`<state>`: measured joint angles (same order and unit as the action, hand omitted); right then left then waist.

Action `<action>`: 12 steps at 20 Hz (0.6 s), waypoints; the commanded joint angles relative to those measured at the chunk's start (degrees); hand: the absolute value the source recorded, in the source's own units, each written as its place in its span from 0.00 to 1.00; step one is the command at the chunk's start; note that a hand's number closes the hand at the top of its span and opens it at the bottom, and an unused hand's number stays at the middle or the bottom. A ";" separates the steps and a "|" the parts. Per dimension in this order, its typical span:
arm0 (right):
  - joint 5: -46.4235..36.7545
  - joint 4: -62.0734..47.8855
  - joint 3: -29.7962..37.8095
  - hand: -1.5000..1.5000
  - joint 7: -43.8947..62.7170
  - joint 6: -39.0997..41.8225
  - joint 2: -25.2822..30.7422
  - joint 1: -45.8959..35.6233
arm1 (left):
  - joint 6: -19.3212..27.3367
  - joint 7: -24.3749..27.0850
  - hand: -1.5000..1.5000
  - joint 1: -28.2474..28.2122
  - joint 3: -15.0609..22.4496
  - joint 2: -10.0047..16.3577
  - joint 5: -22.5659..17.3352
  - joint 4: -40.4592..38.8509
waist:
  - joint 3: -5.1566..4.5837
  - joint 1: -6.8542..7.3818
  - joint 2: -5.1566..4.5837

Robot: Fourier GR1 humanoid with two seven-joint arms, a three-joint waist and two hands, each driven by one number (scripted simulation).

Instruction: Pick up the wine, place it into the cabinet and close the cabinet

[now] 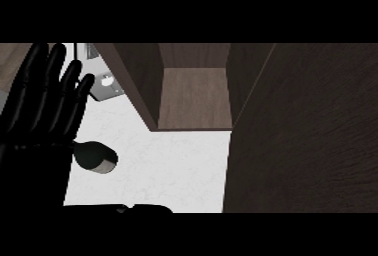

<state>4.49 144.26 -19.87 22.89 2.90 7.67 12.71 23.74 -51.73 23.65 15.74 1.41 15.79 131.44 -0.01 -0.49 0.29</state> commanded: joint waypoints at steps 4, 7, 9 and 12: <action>2.62 12.56 1.51 0.00 5.91 -0.43 2.20 1.12 | -1.28 -0.95 0.00 -1.19 -4.31 1.37 -0.85 0.30 | -0.01 0.02 -0.16; 2.22 14.04 0.76 0.00 9.45 -1.99 1.88 -0.41 | -2.82 -5.17 0.00 -1.45 -6.38 3.73 -0.96 4.45 | -0.01 0.17 0.00; 2.27 15.05 1.29 0.00 10.87 -2.88 1.99 -1.93 | -3.19 -2.48 0.00 -1.92 -8.42 4.53 -1.73 2.13 | -0.04 -0.08 -0.09; 2.50 12.13 2.37 0.00 9.80 -2.69 2.26 -2.83 | -6.02 -3.08 0.00 -4.12 -13.05 7.96 -5.40 6.70 | -0.04 0.36 -0.11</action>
<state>4.04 144.32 -20.02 26.08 0.78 8.13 9.13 20.54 -53.45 20.66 7.39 6.07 13.28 135.13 -0.04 -0.39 0.22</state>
